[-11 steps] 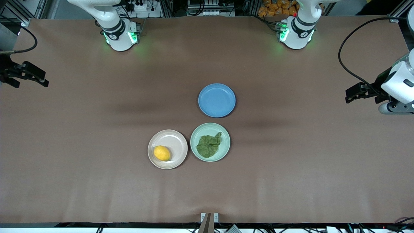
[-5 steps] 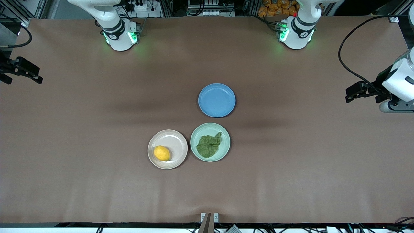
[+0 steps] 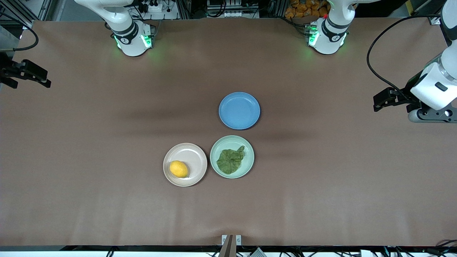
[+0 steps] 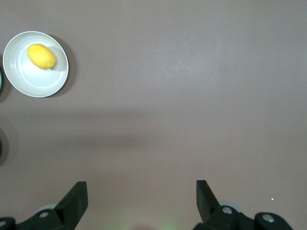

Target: Place lemon and lettuce in plates

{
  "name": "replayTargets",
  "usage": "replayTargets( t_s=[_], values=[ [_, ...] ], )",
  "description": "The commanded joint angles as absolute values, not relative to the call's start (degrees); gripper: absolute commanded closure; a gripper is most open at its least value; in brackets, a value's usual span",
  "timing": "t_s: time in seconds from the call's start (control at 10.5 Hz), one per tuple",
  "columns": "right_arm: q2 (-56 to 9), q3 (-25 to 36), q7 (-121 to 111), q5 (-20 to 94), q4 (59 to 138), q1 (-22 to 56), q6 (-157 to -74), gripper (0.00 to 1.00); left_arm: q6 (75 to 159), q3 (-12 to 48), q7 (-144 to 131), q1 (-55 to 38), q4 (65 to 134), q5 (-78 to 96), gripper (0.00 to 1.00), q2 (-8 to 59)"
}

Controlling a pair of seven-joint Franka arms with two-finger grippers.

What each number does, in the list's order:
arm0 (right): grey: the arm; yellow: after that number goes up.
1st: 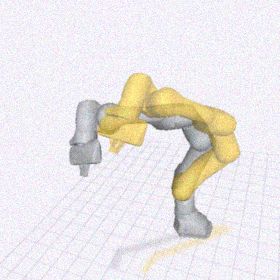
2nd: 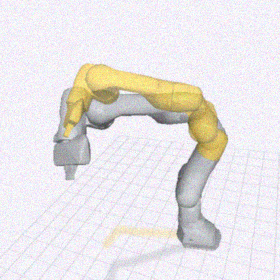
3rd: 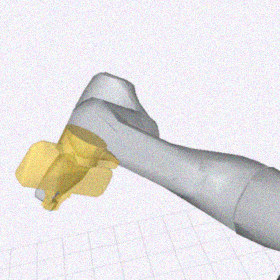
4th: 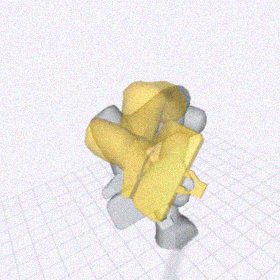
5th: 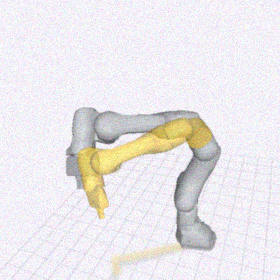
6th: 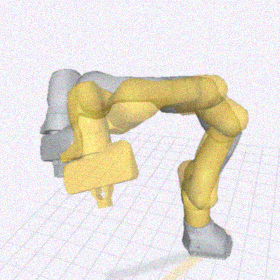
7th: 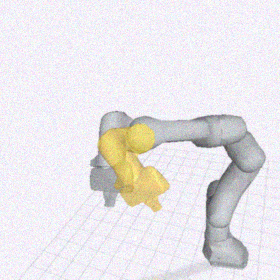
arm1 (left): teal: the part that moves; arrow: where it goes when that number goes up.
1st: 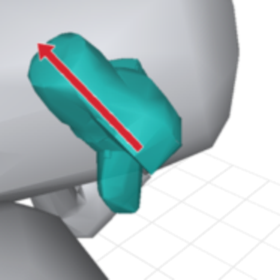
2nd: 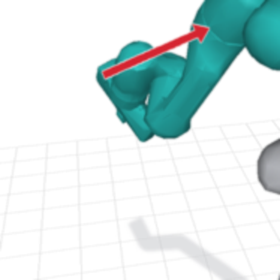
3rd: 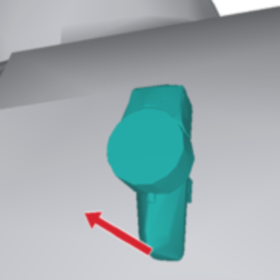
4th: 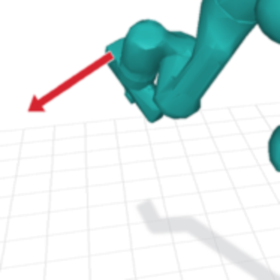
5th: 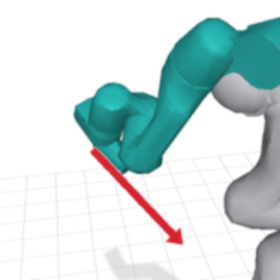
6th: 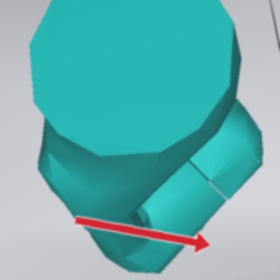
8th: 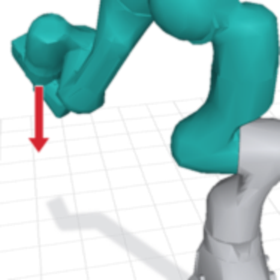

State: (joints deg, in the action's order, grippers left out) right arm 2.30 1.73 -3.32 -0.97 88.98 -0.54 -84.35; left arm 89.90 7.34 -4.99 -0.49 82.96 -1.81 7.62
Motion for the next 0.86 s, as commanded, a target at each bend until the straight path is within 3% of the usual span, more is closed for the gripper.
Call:
replayTargets(
  t_s=[0.0,0.76],
  values=[
    [1.8,1.3,-2.5,-1.7,87.5,-0.8,-83.1,0.00,88.9,6.9,-6.1,-0.4,82.4,-0.7,0.00,7.3],
    [1.5,1.3,-2.5,-1.7,87.4,-0.7,-83.6,0.00,87.5,6.2,-8.2,0.2,82.8,-0.7,0.00,7.5]
  ],
)
